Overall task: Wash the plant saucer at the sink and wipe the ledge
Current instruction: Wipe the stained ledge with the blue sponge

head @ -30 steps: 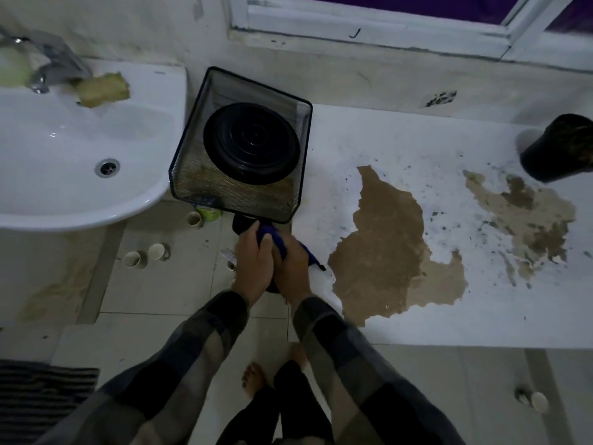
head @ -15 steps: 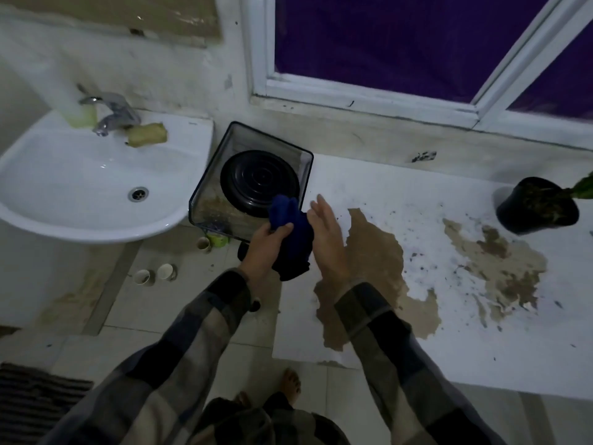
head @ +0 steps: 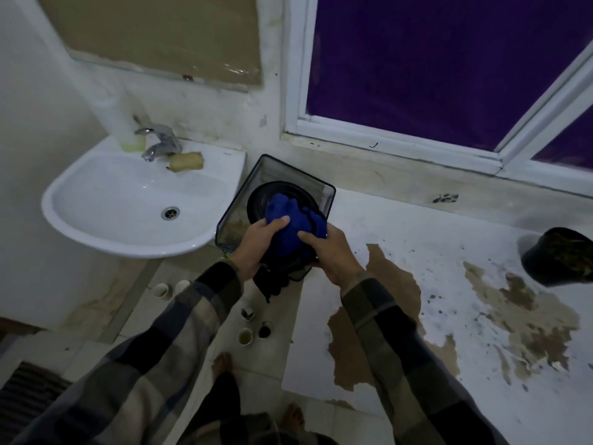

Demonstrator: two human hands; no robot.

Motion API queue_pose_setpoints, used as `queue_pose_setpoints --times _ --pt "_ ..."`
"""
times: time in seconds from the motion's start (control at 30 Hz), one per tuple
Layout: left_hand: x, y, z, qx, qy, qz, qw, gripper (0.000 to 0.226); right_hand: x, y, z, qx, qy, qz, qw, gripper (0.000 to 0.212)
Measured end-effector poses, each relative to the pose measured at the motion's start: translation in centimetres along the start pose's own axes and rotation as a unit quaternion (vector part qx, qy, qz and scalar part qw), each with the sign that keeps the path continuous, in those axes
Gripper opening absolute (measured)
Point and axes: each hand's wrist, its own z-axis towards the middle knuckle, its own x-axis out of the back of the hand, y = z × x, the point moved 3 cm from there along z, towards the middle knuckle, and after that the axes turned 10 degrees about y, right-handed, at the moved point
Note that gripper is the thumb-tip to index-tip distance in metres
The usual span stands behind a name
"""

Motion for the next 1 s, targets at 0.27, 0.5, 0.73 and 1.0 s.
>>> queue_pose_setpoints --times 0.27,0.5,0.73,1.0 --pt "3.4 4.8 5.5 -0.017 0.021 0.013 1.0 0.05 -4.5 -3.5 5.5 0.054 0.012 -0.026 0.998 0.038" --pt "6.1 9.4 12.2 0.005 0.005 -0.029 1.0 0.033 -9.6 -6.7 11.5 0.035 0.01 -0.018 0.999 0.031" --pt "10.5 10.8 21.9 0.02 0.039 0.047 0.998 0.033 -15.8 -6.4 19.7 -0.037 0.016 -0.014 0.999 0.027" --pt "14.7 8.9 32.2 0.013 0.091 0.141 0.986 0.042 -21.7 -1.6 29.1 -0.1 0.085 -0.083 0.988 0.014"
